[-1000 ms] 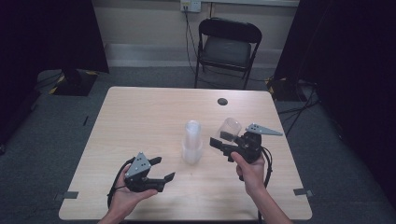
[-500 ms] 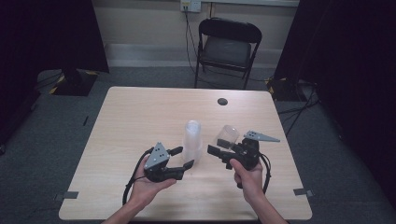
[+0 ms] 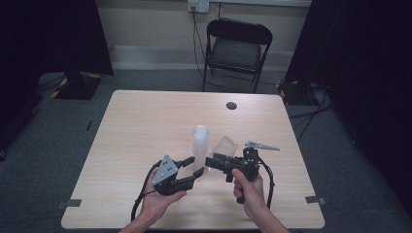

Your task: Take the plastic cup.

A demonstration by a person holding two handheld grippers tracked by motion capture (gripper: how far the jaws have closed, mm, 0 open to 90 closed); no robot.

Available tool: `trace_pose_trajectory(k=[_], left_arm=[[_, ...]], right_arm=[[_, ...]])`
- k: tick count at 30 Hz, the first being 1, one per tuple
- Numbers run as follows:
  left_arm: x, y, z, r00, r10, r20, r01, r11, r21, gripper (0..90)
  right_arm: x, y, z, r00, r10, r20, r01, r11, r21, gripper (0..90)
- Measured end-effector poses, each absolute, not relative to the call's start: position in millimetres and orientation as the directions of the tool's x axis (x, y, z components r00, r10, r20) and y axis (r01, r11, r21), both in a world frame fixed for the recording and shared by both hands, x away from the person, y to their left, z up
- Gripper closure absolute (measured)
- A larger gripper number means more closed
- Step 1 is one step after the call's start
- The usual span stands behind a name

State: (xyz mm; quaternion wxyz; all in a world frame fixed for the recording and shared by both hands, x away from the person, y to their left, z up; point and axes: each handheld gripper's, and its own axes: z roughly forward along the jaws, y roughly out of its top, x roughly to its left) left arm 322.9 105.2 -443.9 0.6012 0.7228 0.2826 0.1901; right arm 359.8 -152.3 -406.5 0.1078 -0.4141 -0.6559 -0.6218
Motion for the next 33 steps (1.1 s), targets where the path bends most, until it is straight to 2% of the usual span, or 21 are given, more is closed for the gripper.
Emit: trace_pose_trajectory(k=[6,11,21,30,33], left_arm=[[318.7,100.8,-445.0,0.781,0.624,-0.013,0.121,-0.131,0.984,57.3],[314.1,96.0,-445.7,0.773,0.631,0.066,0.058,-0.173,0.983,57.8],[308.1,94.7,-442.8,0.749,0.654,0.109,-0.018,-0.145,0.989,62.3],[307.6,93.2,-442.7,0.738,0.665,0.119,-0.035,-0.138,0.99,63.4],[305.9,92.9,-442.2,0.744,0.655,0.132,-0.057,-0.134,0.989,67.4]], right_arm=[[357.4,-143.0,-415.7,-0.625,0.387,0.678,0.705,-0.093,0.703,34.4],[355.4,-137.4,-418.3,-0.626,0.374,0.685,0.713,-0.082,0.696,34.4],[351.6,-128.4,-421.8,-0.587,0.295,0.754,0.77,-0.086,0.633,34.6],[349.3,-124.2,-422.6,-0.59,0.307,0.747,0.767,-0.075,0.637,34.7],[348.0,-122.0,-422.5,-0.599,0.306,0.74,0.762,-0.066,0.645,34.7]])
